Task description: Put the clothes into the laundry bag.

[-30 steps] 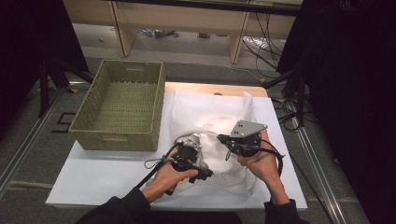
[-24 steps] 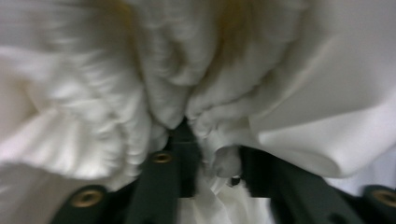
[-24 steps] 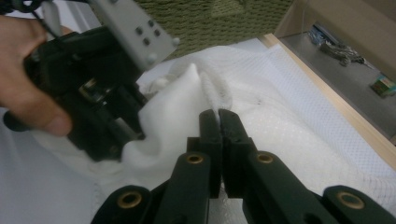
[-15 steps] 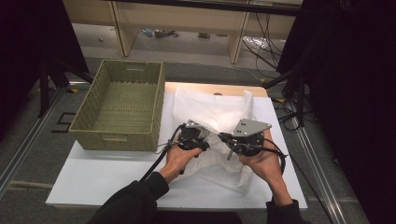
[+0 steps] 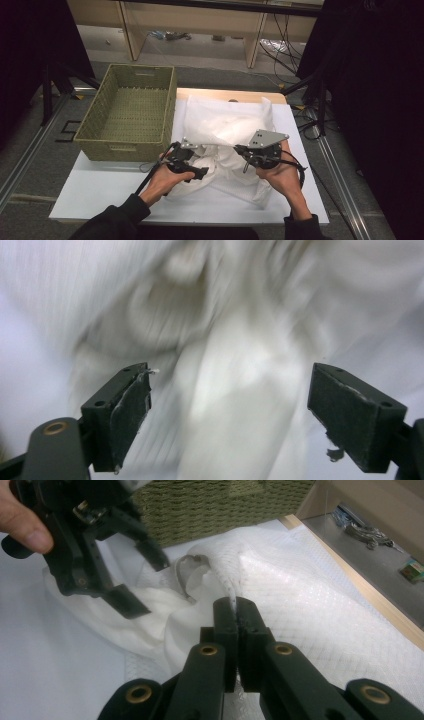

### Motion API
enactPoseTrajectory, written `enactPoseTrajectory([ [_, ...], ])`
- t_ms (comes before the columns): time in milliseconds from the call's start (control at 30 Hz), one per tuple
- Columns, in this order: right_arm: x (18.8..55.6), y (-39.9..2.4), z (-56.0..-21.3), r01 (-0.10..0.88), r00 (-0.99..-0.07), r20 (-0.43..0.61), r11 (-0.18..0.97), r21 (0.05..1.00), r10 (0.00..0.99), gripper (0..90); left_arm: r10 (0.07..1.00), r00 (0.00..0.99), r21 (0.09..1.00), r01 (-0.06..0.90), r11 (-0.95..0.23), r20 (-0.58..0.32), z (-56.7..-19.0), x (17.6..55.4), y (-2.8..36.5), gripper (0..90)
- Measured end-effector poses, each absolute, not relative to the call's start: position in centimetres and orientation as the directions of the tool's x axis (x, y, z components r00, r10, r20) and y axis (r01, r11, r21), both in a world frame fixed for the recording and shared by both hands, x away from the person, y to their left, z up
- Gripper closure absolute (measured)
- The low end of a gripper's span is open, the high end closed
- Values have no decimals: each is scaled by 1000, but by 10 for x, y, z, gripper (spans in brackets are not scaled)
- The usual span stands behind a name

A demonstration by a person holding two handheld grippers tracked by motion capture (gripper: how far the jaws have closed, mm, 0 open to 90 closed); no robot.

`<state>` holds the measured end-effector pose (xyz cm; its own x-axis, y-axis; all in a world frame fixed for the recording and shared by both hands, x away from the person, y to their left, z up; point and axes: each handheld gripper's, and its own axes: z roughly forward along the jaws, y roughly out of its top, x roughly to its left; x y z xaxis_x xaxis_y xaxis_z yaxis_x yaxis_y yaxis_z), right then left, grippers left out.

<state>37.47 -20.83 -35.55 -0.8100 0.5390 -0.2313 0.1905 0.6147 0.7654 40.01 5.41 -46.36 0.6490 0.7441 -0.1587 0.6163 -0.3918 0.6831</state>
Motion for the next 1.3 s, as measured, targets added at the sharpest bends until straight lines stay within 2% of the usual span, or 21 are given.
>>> enactPoseTrajectory([
  [100, 376, -207, -357, 182, -813, -240, 623, 760, 530, 899, 726, 661, 638, 644, -422, -187, -476, 399, 57, 195],
  [133, 376, -207, -357, 182, -814, -239, 623, 761, 529, 899, 717, 676, 645, 626, -437, -170, -479, 400, 55, 269],
  [200, 377, -206, -359, 183, -815, -238, 624, 759, 529, 899, 683, 716, 655, 587, -476, -144, -481, 402, 51, 549],
  [267, 376, -206, -359, 188, -817, -232, 624, 759, 528, 899, 664, 720, 658, 601, -453, -200, -480, 404, 44, 748],
  [300, 375, -206, -359, 204, -812, -221, 618, 760, 540, 899, 643, 734, 660, 597, -457, -218, -477, 404, 41, 819],
  [367, 377, -207, -359, 184, -814, -237, 622, 761, 530, 899, 626, 750, 688, 571, -448, -216, -466, 404, 34, 856],
  [433, 376, -208, -358, 187, -815, -233, 621, 762, 531, 899, 627, 731, 715, 588, -377, -270, -457, 408, 27, 864],
  [500, 377, -208, -358, 182, -815, -236, 621, 762, 529, 899, 638, 722, 735, 581, -349, -268, -449, 419, 20, 864],
  [667, 375, -209, -355, 181, -813, -240, 621, 763, 531, 899, 693, 629, 726, 651, -222, -353, -439, 447, 9, 862],
  [767, 375, -210, -354, 177, -813, -243, 621, 764, 530, 900, 710, 584, 718, 678, -158, -395, -448, 459, 4, 855],
  [867, 375, -210, -358, 196, -810, -230, 620, 760, 539, 899, 729, 586, 728, 662, -178, -354, -464, 463, 0, 829],
  [933, 376, -211, -361, 194, -814, -232, 625, 756, 533, 899, 715, 599, 726, 662, -187, -362, -464, 459, 4, 758],
  [1033, 377, -212, -363, 200, -814, -227, 624, 755, 535, 899, 698, 626, 726, 651, -222, -347, -452, 443, 18, 517],
  [1133, 377, -213, -362, 203, -811, -222, 617, 760, 541, 899, 707, 652, 730, 620, -289, -274, -441, 424, 38, 330],
  [1233, 376, -212, -361, 207, -808, -223, 617, 760, 545, 899, 718, 678, 707, 583, -399, -154, -440, 400, 57, 245],
  [1300, 376, -212, -360, 207, -810, -221, 618, 758, 543, 899, 699, 704, 674, 578, -460, -128, -444, 389, 65, 227],
])
